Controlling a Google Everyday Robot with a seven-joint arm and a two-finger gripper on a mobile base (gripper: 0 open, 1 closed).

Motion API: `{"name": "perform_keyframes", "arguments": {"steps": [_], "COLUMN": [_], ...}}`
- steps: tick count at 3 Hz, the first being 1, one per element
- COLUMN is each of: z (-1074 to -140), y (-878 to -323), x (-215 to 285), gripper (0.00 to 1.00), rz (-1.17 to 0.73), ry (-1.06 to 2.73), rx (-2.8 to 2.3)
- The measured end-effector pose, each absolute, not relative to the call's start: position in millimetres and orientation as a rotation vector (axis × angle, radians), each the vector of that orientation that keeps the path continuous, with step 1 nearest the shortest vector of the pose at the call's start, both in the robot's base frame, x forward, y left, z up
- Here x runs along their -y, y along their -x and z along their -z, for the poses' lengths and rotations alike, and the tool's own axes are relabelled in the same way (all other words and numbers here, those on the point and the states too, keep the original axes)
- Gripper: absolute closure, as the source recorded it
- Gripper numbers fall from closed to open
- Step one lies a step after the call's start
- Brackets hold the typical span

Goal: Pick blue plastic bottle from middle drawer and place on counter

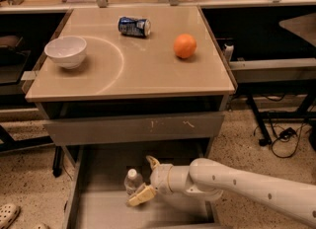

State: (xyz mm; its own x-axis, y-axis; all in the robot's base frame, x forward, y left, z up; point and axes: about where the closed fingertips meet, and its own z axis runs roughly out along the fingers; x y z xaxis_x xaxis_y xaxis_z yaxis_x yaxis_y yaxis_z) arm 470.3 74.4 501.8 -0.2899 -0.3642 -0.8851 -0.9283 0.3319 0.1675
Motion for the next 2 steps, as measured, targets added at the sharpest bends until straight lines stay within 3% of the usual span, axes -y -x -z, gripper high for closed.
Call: {"name": "perform_keyframes", "arguments": {"steps": [2], "z": [-489.4], "y": [-476.3], "x": [-85.3], "gripper": [0.00], "rz": [-0.941], "ry": [1.131], "rx": [-1.811]}}
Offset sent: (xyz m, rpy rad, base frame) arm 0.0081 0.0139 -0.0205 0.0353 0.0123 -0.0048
